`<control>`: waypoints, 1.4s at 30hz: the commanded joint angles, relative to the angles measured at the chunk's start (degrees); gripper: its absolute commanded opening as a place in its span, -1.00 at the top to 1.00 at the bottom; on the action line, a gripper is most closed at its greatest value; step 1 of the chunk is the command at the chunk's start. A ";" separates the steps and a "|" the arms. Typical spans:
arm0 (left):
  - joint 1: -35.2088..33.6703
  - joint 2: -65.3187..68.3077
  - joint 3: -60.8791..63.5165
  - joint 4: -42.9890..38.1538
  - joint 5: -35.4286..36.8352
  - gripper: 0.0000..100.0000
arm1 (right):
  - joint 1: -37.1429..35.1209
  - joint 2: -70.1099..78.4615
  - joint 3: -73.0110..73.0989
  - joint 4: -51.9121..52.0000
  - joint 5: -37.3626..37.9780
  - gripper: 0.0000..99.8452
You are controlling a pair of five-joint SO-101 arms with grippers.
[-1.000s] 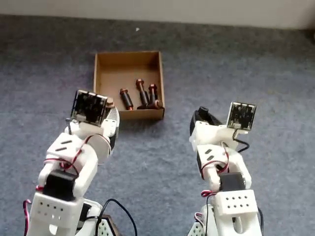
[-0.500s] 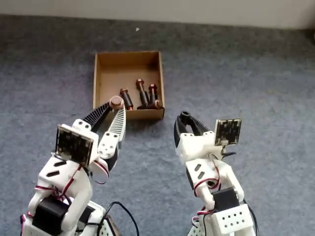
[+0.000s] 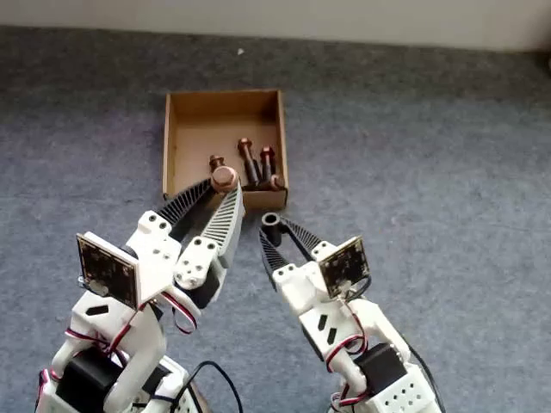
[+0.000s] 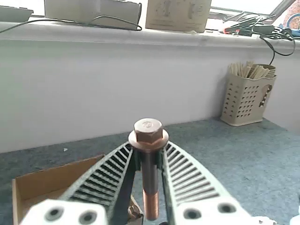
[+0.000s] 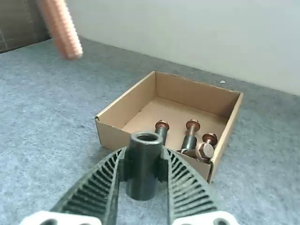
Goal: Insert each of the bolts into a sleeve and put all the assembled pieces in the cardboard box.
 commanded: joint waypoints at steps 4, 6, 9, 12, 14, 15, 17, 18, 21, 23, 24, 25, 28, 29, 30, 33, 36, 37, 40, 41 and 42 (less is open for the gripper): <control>6.20 -0.40 -0.84 -1.58 1.05 0.99 | -2.15 -1.63 4.00 -0.22 1.14 0.99; 6.55 -0.40 -0.40 -1.58 1.05 0.99 | -2.15 -1.63 4.00 -0.22 1.14 0.99; 6.55 -0.40 2.15 -1.85 0.79 0.99 | -2.07 -1.63 4.00 -0.22 1.23 0.99; 6.46 -0.40 4.79 -2.81 0.70 0.99 | -1.63 -1.63 4.18 -2.86 1.23 0.99; 6.20 -0.40 5.93 -4.92 0.70 0.99 | -0.31 -1.63 4.44 -5.58 1.23 0.99; 6.20 -0.40 6.46 -5.80 0.70 0.99 | 0.31 -1.54 4.44 -6.90 1.23 0.99; 6.29 -0.40 7.60 -7.03 0.70 0.99 | 1.54 -1.54 4.44 -8.66 1.23 0.99; 6.46 -0.40 8.04 -7.47 0.70 0.99 | 1.80 -1.54 4.44 -9.01 1.23 0.99; 6.20 -0.40 8.84 -8.62 0.70 0.99 | 1.98 -1.54 4.44 -9.01 1.23 0.99; 6.11 -0.40 8.84 -8.53 0.62 0.99 | 1.98 -1.54 4.26 -9.01 1.23 0.99; 6.11 -0.40 8.84 -8.53 0.62 0.99 | 1.98 -1.54 4.18 -9.01 1.23 0.99; 6.11 -0.40 8.75 -8.53 0.62 0.99 | 1.89 -1.54 4.18 -9.01 1.23 0.99; 6.02 -0.40 8.04 -8.79 0.62 0.99 | 1.80 -1.54 4.26 -9.01 1.23 0.99; 5.93 -0.40 7.52 -9.23 0.62 0.99 | 1.80 -1.54 4.35 -9.10 1.32 0.99; 5.41 -0.40 7.16 -9.32 0.62 0.99 | 1.80 -1.54 4.44 -9.10 1.32 0.99; 3.21 -0.40 6.11 -9.41 0.62 0.99 | 1.80 -1.54 4.44 -9.10 1.41 0.99; 1.63 -0.13 6.81 -11.16 0.70 0.99 | 1.71 -1.54 4.44 -9.10 5.80 0.99; 1.45 -0.13 7.60 -12.31 0.70 0.99 | 1.63 -1.54 4.44 -9.10 7.30 0.99; 1.36 -0.22 9.98 -16.26 0.70 0.99 | -0.22 -1.54 4.53 -9.19 9.23 0.99; 1.36 -0.22 10.24 -16.88 0.70 0.99 | -0.92 -1.54 4.53 -9.19 9.32 0.99; 1.36 -0.22 10.33 -17.23 0.70 0.99 | -1.54 -1.54 4.53 -9.19 9.32 0.99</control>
